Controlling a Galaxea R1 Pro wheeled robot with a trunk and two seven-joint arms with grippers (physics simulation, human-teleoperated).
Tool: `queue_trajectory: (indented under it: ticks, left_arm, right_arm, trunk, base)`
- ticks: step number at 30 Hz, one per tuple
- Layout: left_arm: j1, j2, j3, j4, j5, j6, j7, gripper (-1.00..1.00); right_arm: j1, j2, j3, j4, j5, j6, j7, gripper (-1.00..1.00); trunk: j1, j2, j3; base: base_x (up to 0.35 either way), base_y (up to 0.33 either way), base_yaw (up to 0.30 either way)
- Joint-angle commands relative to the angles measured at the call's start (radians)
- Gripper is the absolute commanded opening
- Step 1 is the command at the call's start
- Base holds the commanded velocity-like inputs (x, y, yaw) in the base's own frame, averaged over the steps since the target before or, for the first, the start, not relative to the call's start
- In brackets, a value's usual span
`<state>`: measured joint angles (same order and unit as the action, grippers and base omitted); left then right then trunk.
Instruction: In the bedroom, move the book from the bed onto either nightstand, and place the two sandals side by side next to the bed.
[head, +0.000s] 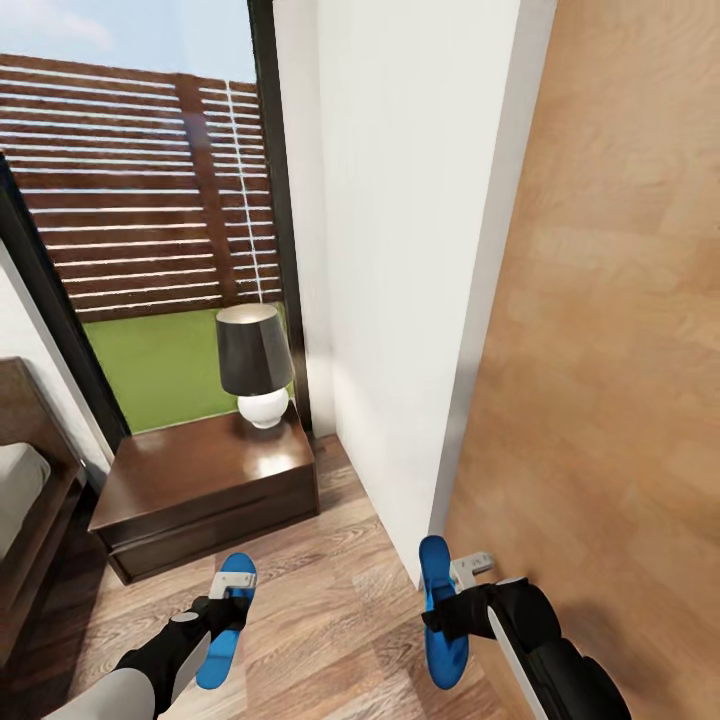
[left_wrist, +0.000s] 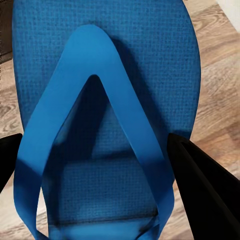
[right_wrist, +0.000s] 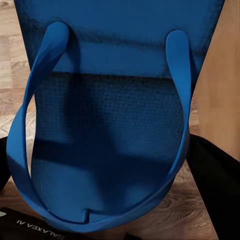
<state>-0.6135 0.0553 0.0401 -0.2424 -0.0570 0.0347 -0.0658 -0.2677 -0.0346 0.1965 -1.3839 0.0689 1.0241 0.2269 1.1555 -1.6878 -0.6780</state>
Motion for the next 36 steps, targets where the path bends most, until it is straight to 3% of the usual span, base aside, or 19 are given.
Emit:
queue_trajectory:
  ticks: [1, 36]
  left_arm:
    - [0.000, 0.000, 0.004, -0.001, -0.006, 0.004, -0.005, -1.00]
    - [0.001, 0.000, 0.004, -0.001, -0.006, 0.004, -0.006, -1.00]
  right_arm:
    - [-0.001, -0.001, 0.001, 0.000, 0.008, 0.004, 0.006, -1.00]
    - [-0.001, 0.001, 0.003, 0.028, 0.007, -0.053, 0.007, -1.00]
  trunk:
    - [-0.004, 0.007, 0.002]
    - [-0.138, 0.252, 0.112]
  base:
    - [0.000, 0.000, 0.000]
    - [0.000, 0.000, 0.000]
